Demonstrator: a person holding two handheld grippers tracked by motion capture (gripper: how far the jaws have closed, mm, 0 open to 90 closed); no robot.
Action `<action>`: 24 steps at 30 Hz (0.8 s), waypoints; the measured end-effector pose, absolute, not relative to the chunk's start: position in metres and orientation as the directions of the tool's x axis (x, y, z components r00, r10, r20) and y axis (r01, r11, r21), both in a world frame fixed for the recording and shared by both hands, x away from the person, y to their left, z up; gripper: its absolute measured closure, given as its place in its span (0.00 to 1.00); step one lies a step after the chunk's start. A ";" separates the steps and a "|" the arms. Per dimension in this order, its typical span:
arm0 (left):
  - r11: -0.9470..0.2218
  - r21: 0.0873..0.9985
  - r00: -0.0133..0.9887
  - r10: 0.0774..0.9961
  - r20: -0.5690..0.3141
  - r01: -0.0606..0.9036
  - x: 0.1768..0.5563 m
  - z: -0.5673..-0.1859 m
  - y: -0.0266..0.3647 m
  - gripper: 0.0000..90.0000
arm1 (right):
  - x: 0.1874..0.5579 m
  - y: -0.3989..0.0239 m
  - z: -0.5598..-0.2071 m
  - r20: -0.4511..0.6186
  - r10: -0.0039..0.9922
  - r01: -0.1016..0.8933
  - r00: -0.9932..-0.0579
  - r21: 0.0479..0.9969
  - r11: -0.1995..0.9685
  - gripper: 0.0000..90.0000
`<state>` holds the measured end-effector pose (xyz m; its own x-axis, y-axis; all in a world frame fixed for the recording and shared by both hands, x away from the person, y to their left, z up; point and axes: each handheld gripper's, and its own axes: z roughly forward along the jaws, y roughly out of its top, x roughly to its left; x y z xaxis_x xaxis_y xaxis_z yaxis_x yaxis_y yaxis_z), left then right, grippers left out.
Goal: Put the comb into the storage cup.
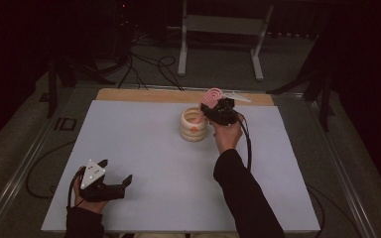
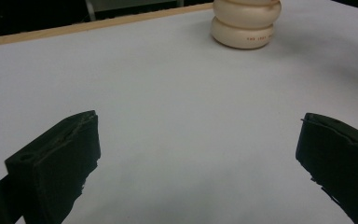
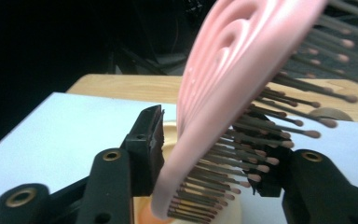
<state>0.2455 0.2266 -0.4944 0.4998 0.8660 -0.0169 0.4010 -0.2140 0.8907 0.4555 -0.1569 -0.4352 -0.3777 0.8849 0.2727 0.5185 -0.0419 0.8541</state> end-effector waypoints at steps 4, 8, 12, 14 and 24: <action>-0.215 0.890 0.500 0.866 -0.017 0.402 0.246 -0.495 0.226 0.01 | 0.455 -0.158 -0.435 0.244 0.896 0.526 -0.371 0.850 -0.014 0.54; -0.215 0.890 0.500 0.866 -0.017 0.401 0.246 -0.495 0.226 0.01 | 0.451 -0.159 -0.430 0.198 0.903 0.522 -0.381 0.852 0.033 0.38; -0.214 0.891 0.501 0.865 -0.017 0.401 0.246 -0.495 0.226 0.01 | 0.449 -0.160 -0.427 0.177 0.911 0.545 -0.372 0.836 0.060 0.19; -0.214 0.891 0.501 0.865 -0.018 0.401 0.246 -0.495 0.226 0.01 | 0.447 -0.161 -0.426 0.160 0.916 0.549 -0.369 0.832 0.077 0.15; -0.212 0.890 0.500 0.866 -0.019 0.403 0.246 -0.495 0.226 0.01 | 0.432 -0.175 -0.420 0.151 0.897 0.539 -0.415 0.836 0.109 0.10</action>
<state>0.2459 0.2258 -0.4949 0.4995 0.8661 -0.0193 0.4025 -0.2123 0.8905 0.4323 -0.1753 -0.4203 -0.4149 0.8973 0.1506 0.5386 0.1088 0.8355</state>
